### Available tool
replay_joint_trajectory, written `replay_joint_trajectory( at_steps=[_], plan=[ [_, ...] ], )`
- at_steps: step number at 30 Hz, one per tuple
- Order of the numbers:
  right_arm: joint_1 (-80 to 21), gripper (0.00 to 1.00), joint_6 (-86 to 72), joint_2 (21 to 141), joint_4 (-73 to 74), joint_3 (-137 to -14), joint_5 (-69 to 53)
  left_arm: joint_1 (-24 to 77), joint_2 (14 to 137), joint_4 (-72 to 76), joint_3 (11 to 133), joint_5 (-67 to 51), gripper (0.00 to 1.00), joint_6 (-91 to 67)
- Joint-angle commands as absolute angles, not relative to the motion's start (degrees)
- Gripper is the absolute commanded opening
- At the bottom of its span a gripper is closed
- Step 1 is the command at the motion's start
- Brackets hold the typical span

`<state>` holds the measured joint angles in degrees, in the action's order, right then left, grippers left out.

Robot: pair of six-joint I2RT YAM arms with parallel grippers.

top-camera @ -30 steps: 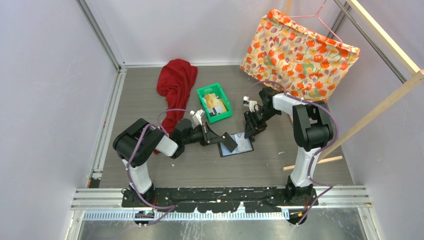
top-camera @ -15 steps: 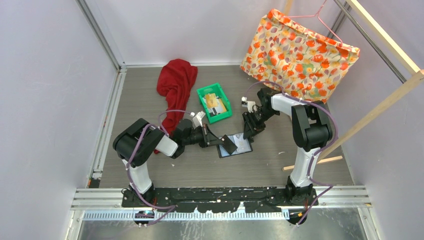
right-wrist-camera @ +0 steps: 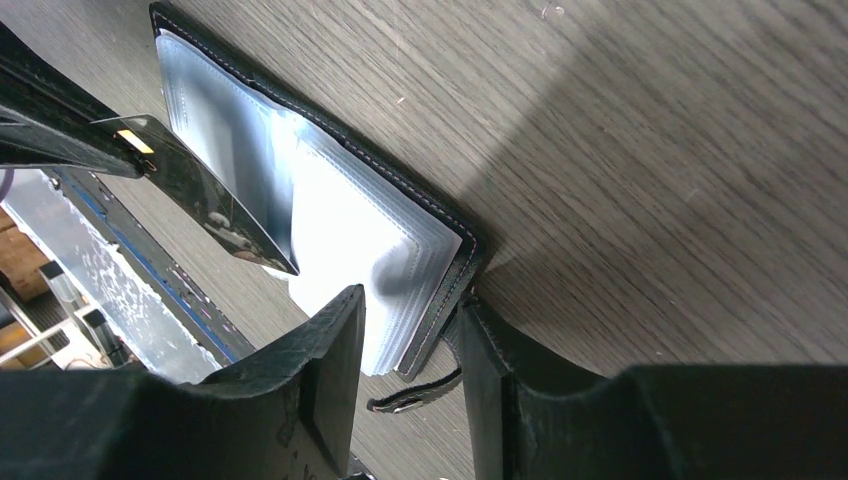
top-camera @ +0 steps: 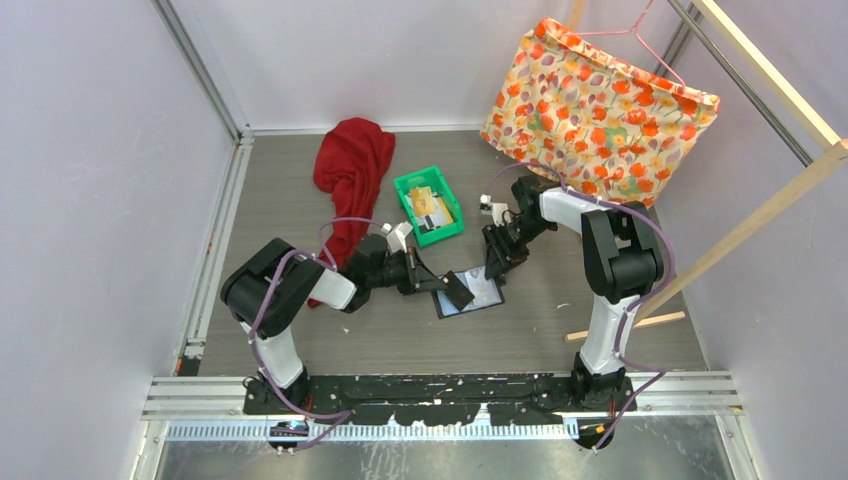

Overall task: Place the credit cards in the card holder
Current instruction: Insert the credit card into the card holder.

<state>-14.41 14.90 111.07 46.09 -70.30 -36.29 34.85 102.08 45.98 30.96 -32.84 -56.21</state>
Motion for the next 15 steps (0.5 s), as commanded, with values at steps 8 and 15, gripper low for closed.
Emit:
replay_joint_trajectory(
  at_steps=[8, 15],
  plan=[
    [-16.10, 0.44, 15.60, 110.43, 44.65, -70.96, -35.31, 34.58, 101.18, 43.68, 32.90, -33.31, 0.00, -55.89],
    [-16.21, 0.44, 15.59, 110.37, 44.56, -70.97, -35.42, 34.65, 102.47, 44.21, 33.02, -33.57, 0.00, -57.91]
  ],
)
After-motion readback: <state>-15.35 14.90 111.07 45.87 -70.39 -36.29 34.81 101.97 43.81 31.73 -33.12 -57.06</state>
